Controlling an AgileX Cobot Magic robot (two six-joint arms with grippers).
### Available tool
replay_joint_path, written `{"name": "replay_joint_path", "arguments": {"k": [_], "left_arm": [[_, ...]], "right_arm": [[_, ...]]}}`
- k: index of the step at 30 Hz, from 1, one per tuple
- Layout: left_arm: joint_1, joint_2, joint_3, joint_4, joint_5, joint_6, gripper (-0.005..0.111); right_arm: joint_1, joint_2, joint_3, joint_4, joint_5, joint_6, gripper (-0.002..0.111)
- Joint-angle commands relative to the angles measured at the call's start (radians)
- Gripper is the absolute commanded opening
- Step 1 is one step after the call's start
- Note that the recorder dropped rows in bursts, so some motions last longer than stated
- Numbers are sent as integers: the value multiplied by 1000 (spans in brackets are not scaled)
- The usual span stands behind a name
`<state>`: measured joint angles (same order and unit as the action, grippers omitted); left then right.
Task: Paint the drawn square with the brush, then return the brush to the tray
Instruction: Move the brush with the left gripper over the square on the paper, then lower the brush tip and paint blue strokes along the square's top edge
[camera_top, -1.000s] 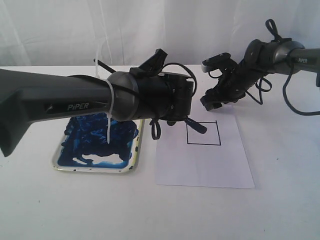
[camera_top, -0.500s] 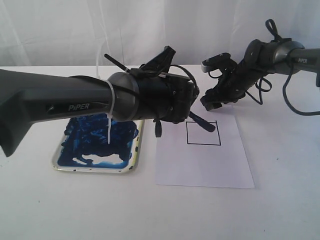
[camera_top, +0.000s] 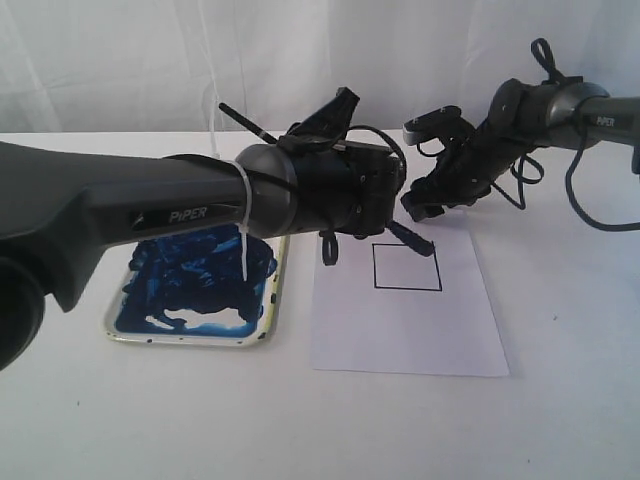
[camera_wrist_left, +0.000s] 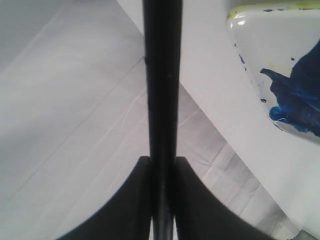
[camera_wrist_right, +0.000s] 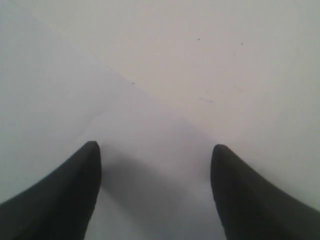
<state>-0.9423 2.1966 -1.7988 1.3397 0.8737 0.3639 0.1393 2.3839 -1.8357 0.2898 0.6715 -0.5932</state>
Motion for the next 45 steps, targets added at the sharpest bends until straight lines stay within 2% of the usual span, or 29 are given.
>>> {"name": "replay_joint_path", "arguments": {"k": [1,14,23,33,39,45], "left_arm": [[-5,24,-6,5,17,-13,0],[-8,46,-22,11,32,-107,0],[-8,46,-76,-58,32,-22,0],[-8,48,-76,-103,39,-27,0],[-6,73,-76,-72,69,-33,0],[-6,81,-76,-56,35,-80,0]], "right_arm": [[-1,38,19,-40,27,-16,60],[-1,38,19,-40,27,-16,60],[-1,38,19,-40,27,-16,60],[-1,38,19,-40,27,-16,60],[-1,38,19,-40,27,-16,60],[-1,38,19,-40,27,-16,60]]}}
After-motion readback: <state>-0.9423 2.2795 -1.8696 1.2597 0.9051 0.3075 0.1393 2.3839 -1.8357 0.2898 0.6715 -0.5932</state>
